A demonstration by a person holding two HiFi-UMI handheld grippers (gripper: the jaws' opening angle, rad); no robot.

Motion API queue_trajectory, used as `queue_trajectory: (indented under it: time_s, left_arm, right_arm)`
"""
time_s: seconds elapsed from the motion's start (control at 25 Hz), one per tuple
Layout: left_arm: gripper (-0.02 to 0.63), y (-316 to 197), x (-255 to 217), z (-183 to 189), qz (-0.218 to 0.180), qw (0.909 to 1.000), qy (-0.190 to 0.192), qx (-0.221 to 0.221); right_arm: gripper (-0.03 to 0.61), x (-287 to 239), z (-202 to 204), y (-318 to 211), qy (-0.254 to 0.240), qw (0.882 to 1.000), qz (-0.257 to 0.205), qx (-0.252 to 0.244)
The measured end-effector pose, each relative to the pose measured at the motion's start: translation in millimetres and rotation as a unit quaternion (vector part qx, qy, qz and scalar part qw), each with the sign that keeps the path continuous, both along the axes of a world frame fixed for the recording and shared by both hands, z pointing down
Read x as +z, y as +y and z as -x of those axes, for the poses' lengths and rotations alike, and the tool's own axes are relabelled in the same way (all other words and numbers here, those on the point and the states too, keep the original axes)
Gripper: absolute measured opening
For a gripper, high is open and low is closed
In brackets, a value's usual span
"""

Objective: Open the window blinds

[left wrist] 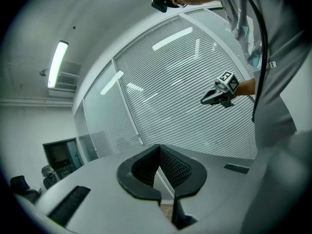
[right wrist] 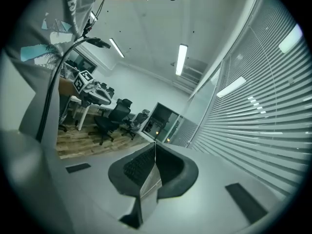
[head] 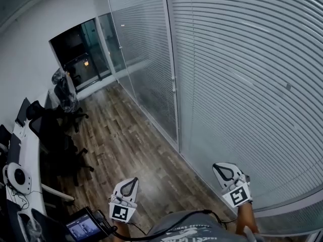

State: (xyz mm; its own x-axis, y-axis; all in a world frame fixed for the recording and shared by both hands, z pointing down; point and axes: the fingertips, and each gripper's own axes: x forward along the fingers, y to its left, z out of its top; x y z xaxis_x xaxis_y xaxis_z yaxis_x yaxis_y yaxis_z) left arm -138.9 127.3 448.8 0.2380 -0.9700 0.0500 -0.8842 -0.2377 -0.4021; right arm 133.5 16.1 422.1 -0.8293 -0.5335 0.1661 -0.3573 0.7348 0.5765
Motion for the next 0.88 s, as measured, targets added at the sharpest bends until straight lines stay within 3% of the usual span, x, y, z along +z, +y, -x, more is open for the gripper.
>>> queue_trajectory:
  time_s: [0.12, 0.24, 0.44, 0.6, 0.88]
  left_arm:
    - [0.002, -25.1, 15.9, 23.8, -0.007, 0.9999, -0.01, 0.011]
    - [0.002, -42.3, 31.5, 41.5, 0.007, 0.9997, 0.022, 0.008]
    - [0.002, -93.1, 48.8, 73.3, 0.031, 0.9992, 0.024, 0.002]
    - [0.002, -157.1, 32.7, 82.7, 0.024, 0.9997, 0.005, 0.002]
    - [0.002, -257.6, 2.6, 75.3, 0.013, 0.9996, -0.022, 0.013]
  right_arm:
    - [0.002, 26.4, 24.9, -13.9, 0.019, 1.0, 0.015, -0.001]
    - [0.003, 37.7, 42.0, -34.7, 0.025, 0.999, 0.029, 0.002]
    - [0.002, 37.9, 86.0, -91.7, 0.026, 0.999, 0.024, -0.011]
    - [0.002, 27.5, 108.2, -159.6, 0.024, 0.999, 0.016, -0.028]
    - [0.003, 4.3, 113.0, -242.9, -0.014, 0.999, -0.001, -0.039]
